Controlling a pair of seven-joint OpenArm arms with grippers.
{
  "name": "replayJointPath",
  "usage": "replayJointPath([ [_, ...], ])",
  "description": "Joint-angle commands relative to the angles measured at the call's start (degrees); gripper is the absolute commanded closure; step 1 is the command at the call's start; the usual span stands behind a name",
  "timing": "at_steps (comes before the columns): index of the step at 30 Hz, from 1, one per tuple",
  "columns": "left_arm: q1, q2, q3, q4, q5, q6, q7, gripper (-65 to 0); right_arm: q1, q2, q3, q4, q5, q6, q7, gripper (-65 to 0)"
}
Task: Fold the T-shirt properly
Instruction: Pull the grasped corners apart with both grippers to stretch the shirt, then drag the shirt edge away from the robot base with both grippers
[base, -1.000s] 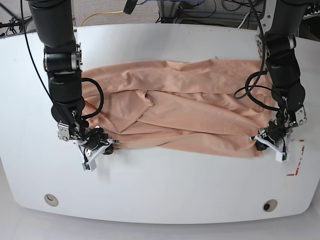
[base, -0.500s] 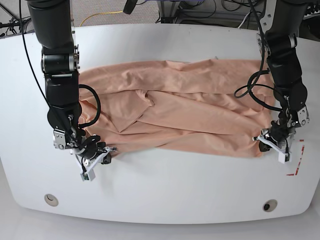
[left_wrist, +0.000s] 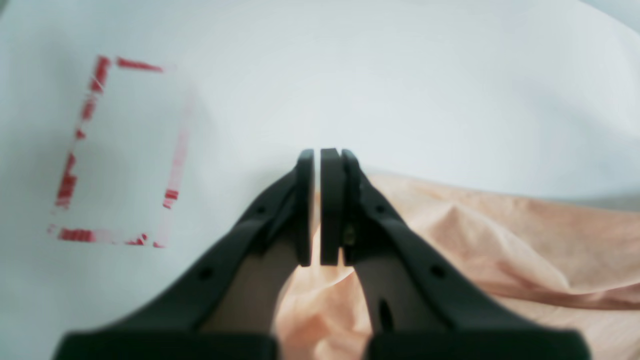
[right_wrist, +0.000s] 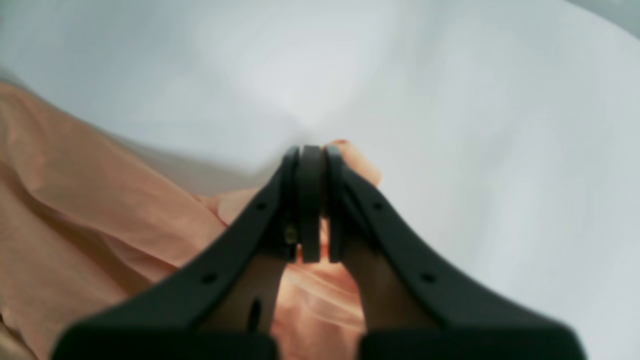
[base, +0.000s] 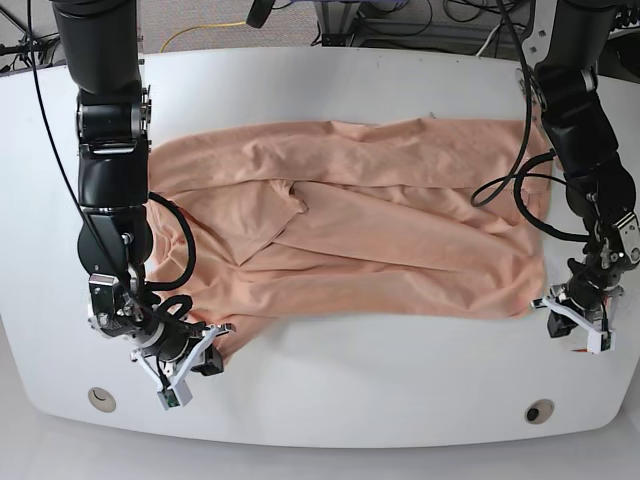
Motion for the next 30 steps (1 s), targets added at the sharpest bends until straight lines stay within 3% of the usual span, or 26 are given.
replayJointPath([
  [1, -2.02, -0.78, -0.02, 4.28, -0.95, -0.22, -1.60, 0.0, 2.39, 1.67, 1.32, 2.77, 0.51, -0.01, 1.50, 0.0],
  [14, -2.02, -2.19, -0.11, 4.36, -0.86, -0.31, 0.07, 0.0, 8.01, 4.13, 1.32, 2.59, 0.51, 0.26, 1.50, 0.0],
  [17, -2.02, -2.01, -0.29, 1.46, -0.86, -0.31, 0.60, -8.3, 6.96, 4.13, 1.32, 2.59, 0.51, 0.26, 1.50, 0.0],
  [21, -2.11, -1.57, -0.38, -4.78, -0.95, -0.22, 0.42, -31.9, 5.37, 3.78, 1.32, 2.59, 0.51, 0.34, 1.50, 0.0],
  [23, -2.29, -0.34, -0.38, -7.15, -1.03, -0.22, 0.42, -39.9, 4.32, 3.78, 1.32, 2.59, 0.59, 0.34, 1.50, 0.0],
  [30, -2.38, 3.70, -0.20, -11.55, -2.00, -0.22, -3.18, -41.8, 2.91, 3.69, 1.32, 2.77, 0.86, 0.34, 1.59, 0.0],
])
